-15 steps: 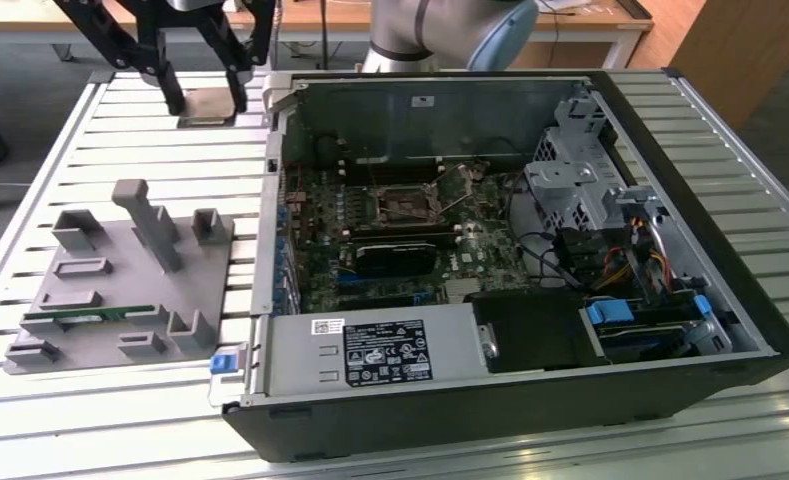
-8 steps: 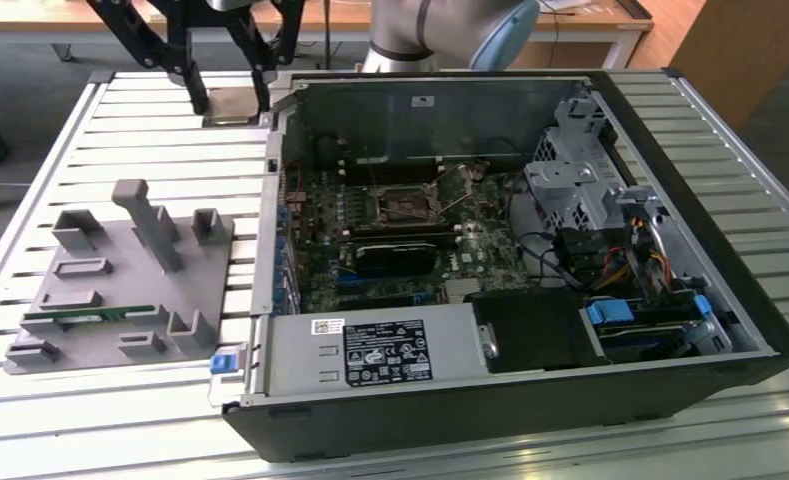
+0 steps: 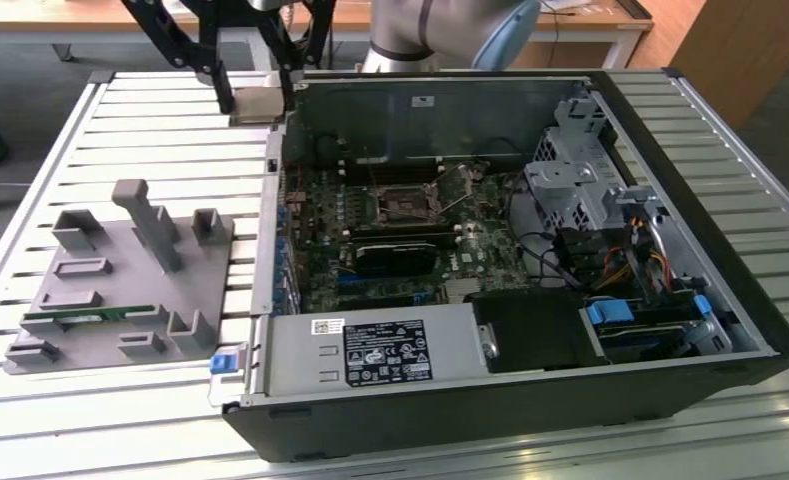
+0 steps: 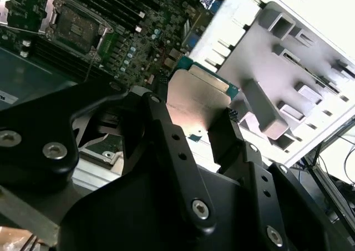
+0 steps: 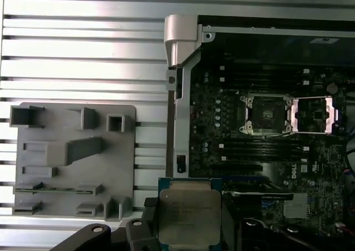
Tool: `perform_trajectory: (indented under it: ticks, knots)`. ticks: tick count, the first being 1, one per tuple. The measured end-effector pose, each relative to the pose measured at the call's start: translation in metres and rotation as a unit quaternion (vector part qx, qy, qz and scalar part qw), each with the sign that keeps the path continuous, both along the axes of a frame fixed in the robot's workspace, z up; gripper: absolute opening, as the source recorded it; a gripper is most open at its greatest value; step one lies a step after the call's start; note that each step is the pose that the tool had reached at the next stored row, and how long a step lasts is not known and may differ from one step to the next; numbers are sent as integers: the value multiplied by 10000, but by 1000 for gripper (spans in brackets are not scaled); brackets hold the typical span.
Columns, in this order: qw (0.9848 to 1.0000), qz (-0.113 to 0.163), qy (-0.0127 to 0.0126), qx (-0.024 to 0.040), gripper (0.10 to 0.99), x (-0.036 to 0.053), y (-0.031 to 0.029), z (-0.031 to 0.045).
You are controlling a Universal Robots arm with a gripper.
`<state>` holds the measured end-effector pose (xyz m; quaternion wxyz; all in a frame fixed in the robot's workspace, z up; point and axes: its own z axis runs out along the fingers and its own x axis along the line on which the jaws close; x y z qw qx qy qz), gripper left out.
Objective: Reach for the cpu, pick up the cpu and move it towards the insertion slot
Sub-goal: 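Pick up the cpu and move it towards the insertion slot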
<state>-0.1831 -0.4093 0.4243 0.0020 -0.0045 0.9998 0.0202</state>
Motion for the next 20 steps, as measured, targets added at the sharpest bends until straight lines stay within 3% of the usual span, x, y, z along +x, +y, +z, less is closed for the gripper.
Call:
perform_trajectory:
  ticks: [10, 20]
  knots:
    - [10000, 0, 1, 0, 537, 249, 1, 0]
    - [10000, 0, 1, 0, 537, 534, 68, -1]
